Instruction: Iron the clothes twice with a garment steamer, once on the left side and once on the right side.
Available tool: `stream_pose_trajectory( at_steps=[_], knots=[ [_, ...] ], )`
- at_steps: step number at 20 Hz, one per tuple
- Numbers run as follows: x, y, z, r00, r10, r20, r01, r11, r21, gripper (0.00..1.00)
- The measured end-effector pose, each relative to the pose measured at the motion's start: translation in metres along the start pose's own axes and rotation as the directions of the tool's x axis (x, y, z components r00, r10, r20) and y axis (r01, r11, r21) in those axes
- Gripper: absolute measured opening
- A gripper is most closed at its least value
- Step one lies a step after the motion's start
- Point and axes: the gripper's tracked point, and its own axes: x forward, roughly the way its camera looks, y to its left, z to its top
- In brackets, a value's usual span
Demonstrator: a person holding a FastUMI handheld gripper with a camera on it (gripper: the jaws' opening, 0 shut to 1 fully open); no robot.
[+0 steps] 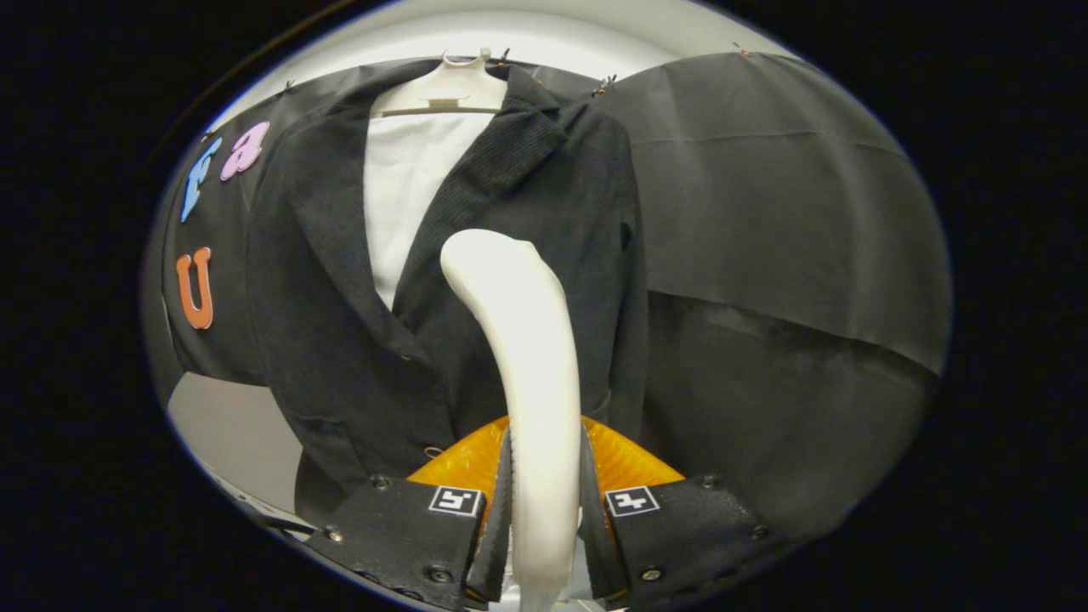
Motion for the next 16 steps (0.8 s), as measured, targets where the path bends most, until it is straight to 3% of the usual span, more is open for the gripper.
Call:
stream_pose_trajectory(
  at_steps=[16],
  knots=[
    [0.009, 0.003, -0.077, 0.995, 0.013, -0.103, -0.017, 0.999, -0.036, 0.40]
  ],
)
